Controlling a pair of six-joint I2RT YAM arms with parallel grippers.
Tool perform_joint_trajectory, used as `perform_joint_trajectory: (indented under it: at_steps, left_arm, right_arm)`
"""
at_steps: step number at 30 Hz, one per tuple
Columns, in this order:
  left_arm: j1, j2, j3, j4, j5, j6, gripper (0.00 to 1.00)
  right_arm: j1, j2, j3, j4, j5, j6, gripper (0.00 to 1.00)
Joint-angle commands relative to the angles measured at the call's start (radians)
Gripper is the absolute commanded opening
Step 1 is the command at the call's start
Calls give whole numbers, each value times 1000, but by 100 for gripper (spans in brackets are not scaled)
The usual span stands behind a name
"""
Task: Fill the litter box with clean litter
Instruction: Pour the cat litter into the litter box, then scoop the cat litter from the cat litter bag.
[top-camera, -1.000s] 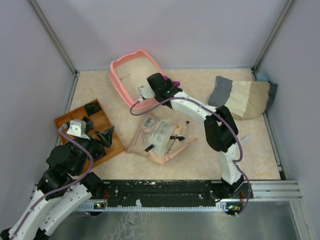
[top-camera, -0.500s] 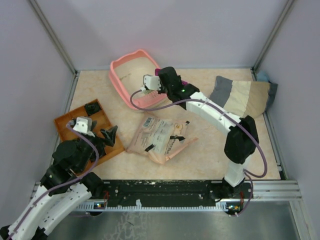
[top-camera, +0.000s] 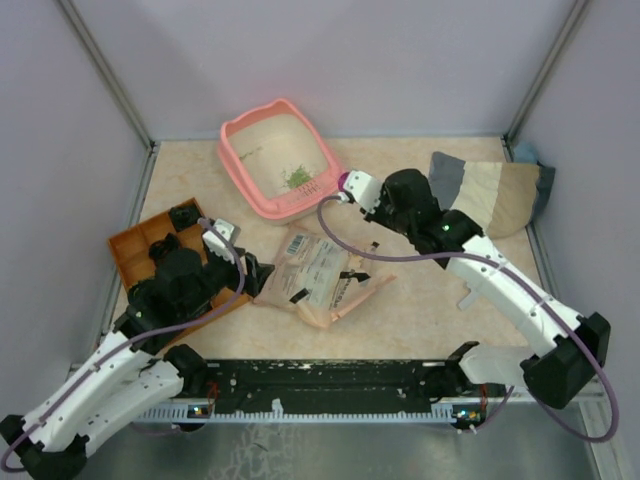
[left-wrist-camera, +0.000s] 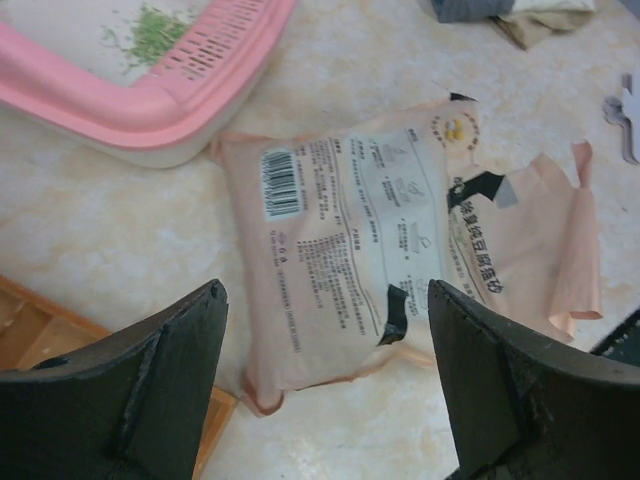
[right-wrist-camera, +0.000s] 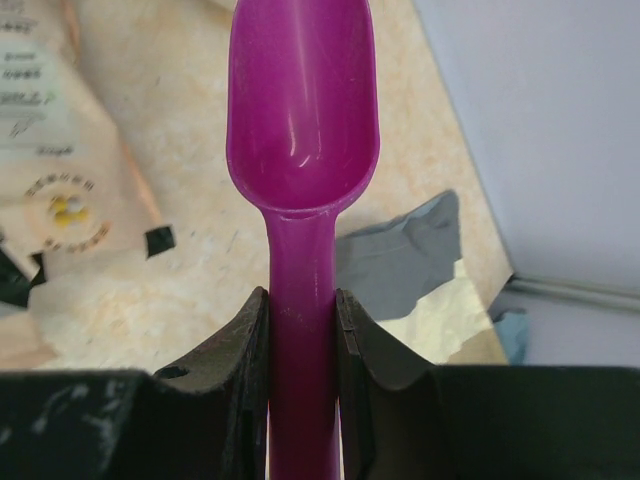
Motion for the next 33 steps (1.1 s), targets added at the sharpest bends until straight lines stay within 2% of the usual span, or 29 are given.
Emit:
perform_joint_trajectory:
  at_steps: [1, 8, 11, 17, 29, 33]
  left_arm:
    - [6, 75, 54, 83, 187, -66, 84]
    - [-1, 214, 83, 156, 397, -124, 73]
    - [-19, 257, 68, 212, 409, -162, 70]
    - [-54, 292, 11, 335, 451, -238, 67]
    - [-135, 400, -55, 405, 474, -311, 67]
    - [-178, 448, -54, 443, 472, -312, 67]
  right_arm:
    - [-9, -139, -87, -81, -25, 144, 0]
    - [-10, -265, -193, -248, -8, 203, 0]
    - [-19, -255, -212, -304, 10, 224, 0]
    - [-39, -219, -222, -393, -55, 256, 0]
    - [-38, -204, -219, -458, -90, 260, 0]
    - [-39, -212, -242, -415, -136, 254, 0]
